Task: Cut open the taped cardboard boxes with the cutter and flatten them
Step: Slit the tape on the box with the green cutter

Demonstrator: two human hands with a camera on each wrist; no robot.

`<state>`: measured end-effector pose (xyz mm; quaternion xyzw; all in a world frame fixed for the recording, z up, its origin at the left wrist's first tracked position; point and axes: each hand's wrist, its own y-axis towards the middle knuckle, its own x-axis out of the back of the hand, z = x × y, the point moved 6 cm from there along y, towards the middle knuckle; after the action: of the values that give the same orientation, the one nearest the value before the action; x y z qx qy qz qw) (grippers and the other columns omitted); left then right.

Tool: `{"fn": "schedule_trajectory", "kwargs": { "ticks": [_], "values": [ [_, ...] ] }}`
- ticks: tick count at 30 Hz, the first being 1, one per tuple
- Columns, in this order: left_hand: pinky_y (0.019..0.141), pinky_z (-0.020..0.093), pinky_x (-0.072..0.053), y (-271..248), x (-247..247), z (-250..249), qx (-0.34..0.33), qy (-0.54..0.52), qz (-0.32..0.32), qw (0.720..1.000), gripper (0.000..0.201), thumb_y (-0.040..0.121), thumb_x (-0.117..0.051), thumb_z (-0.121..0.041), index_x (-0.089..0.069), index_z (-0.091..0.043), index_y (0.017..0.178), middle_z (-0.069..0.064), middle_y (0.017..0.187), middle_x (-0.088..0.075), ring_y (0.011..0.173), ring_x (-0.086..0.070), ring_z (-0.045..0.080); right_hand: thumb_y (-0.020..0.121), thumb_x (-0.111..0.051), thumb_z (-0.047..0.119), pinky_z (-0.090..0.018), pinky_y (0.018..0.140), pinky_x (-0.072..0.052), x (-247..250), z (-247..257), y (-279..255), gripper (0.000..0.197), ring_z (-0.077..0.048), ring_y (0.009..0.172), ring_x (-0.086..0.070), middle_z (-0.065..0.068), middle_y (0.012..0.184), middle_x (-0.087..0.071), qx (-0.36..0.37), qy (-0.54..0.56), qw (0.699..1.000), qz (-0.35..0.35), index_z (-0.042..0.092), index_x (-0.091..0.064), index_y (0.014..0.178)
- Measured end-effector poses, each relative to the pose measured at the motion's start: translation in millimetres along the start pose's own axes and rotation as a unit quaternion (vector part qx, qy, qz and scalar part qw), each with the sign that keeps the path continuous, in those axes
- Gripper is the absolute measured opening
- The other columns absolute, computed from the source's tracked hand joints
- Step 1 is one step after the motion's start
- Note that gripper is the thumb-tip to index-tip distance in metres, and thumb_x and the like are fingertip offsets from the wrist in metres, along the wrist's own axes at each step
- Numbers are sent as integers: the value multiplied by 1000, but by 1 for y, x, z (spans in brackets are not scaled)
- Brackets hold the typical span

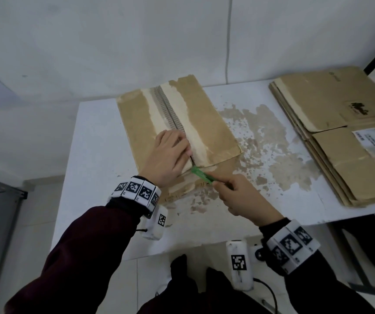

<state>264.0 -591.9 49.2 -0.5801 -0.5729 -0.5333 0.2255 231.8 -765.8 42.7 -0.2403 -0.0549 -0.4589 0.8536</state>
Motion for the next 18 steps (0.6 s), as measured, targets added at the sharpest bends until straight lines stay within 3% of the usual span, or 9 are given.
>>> {"fn": "schedule_trajectory", "kwargs": {
  "ticks": [3,6,8,12,15,18],
  "values": [
    [98,35,-27,2,2,-2,8,-13,-2,1000,29,98,-33,-30,-53,-10,89,4,103,-50,103,-44,24,99,-43,17,-19,38,-24,-9,2,-6,31,-5,38,-24,14,44,-35,0,13,999,50,29,-59,123],
    [97,35,-29,2,3,-3,12,-22,-9,1000,30,98,-33,-29,-54,-9,89,5,101,-50,102,-44,24,98,-45,20,-25,43,-25,-12,5,-7,30,-8,41,-27,7,49,-38,31,-41,999,-17,28,-62,121],
    [97,36,-29,1,4,-2,12,-25,-12,1000,31,98,-33,-28,-54,-8,89,5,101,-49,101,-44,24,98,-45,23,-27,46,-27,-6,2,-8,29,-10,43,-30,10,48,-43,36,-44,997,-48,28,-61,122],
    [95,34,-29,2,4,-3,9,-26,-15,1000,32,99,-32,-29,-54,-8,89,5,99,-49,98,-44,24,98,-46,20,-13,44,-28,11,4,-7,29,-4,43,-37,12,53,-46,49,-75,990,-112,25,-61,123],
    [95,33,-28,2,5,-3,8,-29,-30,999,32,99,-33,-27,-54,-6,89,6,99,-50,98,-44,25,98,-44,16,-9,42,-31,-1,10,-4,30,3,42,-45,16,55,-45,49,-94,992,-73,22,-59,124],
    [97,33,-27,4,10,-4,20,-46,-61,997,27,98,-35,-23,-54,-6,91,8,101,-51,101,-44,25,98,-45,20,-14,41,-27,1,3,0,30,-3,36,-37,16,42,-46,28,-77,995,-58,26,-61,122]
  ]
}}
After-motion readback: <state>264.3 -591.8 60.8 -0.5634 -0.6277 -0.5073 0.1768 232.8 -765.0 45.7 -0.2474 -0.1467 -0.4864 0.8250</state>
